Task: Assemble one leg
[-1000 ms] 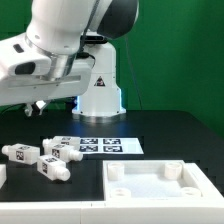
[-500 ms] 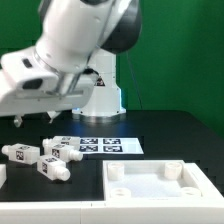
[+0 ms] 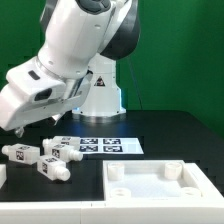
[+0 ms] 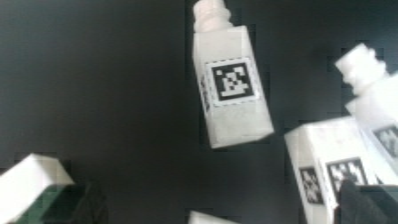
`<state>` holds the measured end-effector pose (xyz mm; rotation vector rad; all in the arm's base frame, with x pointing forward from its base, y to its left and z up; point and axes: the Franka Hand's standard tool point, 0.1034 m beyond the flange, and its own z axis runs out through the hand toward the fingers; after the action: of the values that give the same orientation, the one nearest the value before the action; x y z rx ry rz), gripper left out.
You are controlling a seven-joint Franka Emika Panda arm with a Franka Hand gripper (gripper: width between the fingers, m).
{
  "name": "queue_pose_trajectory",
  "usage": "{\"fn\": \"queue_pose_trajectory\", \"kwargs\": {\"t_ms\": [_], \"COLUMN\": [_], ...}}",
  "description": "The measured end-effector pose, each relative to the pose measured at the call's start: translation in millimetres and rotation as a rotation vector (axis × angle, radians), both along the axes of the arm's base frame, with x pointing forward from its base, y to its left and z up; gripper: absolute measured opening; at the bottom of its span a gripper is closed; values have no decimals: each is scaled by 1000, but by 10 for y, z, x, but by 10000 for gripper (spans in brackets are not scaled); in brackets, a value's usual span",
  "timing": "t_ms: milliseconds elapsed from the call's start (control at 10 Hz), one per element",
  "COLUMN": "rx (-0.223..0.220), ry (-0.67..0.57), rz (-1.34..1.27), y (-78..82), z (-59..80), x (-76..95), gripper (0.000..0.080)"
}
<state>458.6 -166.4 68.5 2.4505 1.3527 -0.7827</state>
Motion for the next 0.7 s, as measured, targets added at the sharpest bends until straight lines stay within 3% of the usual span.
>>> {"fn": "queue_pose_trajectory", "kwargs": {"t_ms": [200, 500, 700], "rx": [-10, -23, -179], "ry": [1, 24, 72], "rz": [-12, -7, -22], "y": [-47, 15, -18], "z": [-17, -75, -261], "x": [-24, -48, -122], "gripper": [649, 649, 649]}}
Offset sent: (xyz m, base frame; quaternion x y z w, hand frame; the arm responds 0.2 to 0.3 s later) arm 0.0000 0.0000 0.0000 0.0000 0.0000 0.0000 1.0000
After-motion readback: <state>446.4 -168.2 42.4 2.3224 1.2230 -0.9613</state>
